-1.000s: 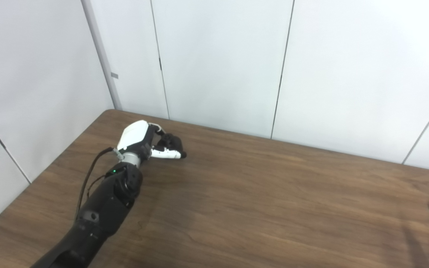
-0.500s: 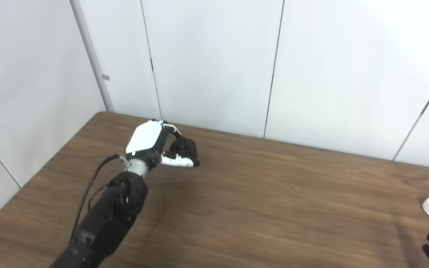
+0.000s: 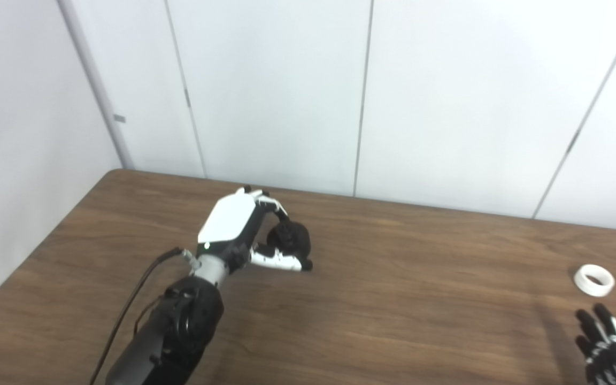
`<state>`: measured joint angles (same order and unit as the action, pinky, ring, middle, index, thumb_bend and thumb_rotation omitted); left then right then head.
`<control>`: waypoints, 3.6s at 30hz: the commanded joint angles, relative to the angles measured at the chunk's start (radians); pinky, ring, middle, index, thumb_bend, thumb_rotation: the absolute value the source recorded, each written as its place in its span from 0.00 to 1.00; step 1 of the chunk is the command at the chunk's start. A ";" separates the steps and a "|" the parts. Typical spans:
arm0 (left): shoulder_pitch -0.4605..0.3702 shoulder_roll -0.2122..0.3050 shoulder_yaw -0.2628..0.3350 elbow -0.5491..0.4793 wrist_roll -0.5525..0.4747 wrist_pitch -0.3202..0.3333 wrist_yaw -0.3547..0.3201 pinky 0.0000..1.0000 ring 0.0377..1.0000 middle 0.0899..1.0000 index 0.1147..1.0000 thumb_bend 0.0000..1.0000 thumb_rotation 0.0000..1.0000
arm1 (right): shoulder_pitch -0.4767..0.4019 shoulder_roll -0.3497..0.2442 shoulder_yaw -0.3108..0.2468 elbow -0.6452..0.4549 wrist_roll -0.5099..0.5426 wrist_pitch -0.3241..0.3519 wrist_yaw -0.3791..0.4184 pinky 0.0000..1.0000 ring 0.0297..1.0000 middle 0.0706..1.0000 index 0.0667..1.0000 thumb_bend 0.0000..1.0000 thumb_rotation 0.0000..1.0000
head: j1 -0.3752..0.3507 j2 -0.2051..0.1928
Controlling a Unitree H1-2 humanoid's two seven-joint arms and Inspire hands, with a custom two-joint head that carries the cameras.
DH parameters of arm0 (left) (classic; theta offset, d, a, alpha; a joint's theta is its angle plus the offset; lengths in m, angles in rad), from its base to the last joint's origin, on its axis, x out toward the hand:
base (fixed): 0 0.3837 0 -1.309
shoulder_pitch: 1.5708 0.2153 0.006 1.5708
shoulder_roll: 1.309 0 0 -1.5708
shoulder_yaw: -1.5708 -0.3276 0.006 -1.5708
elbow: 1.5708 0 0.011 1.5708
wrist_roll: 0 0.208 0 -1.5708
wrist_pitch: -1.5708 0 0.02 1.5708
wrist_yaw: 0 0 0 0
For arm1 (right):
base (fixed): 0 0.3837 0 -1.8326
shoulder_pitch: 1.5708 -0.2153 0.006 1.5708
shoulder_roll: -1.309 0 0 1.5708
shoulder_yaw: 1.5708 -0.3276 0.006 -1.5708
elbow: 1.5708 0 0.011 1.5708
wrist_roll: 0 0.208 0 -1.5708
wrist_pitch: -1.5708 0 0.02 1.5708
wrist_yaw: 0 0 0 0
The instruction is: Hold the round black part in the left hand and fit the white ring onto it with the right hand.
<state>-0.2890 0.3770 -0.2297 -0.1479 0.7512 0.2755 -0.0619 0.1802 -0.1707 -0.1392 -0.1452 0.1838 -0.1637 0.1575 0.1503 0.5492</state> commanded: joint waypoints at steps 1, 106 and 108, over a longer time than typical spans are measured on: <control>-0.021 -0.015 0.000 -0.045 0.027 0.001 0.004 1.00 0.88 0.72 0.42 0.52 0.05 | 0.036 0.047 0.026 0.056 0.003 -0.010 -0.009 1.00 0.98 0.93 0.95 0.67 0.99 | -0.009 0.005; 0.198 -0.215 -0.205 0.112 0.207 -0.154 0.181 1.00 0.87 0.72 0.41 0.53 0.05 | -0.277 -0.252 0.015 -0.276 -0.444 0.559 -0.157 0.85 0.91 0.89 0.83 0.75 0.42 | -0.351 0.202; 0.200 -0.210 -0.202 0.110 0.205 -0.158 0.179 1.00 0.87 0.72 0.42 0.53 0.05 | -0.305 -0.290 0.038 -0.250 -0.509 0.572 -0.145 0.88 0.93 0.89 0.82 0.77 0.42 | -0.371 0.203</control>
<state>-0.0974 0.1476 -0.4310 -0.0395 0.9471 0.1180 0.1377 -0.0791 -0.4139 -0.1023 -0.4011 -0.2745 0.4074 0.0085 -0.2208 0.7516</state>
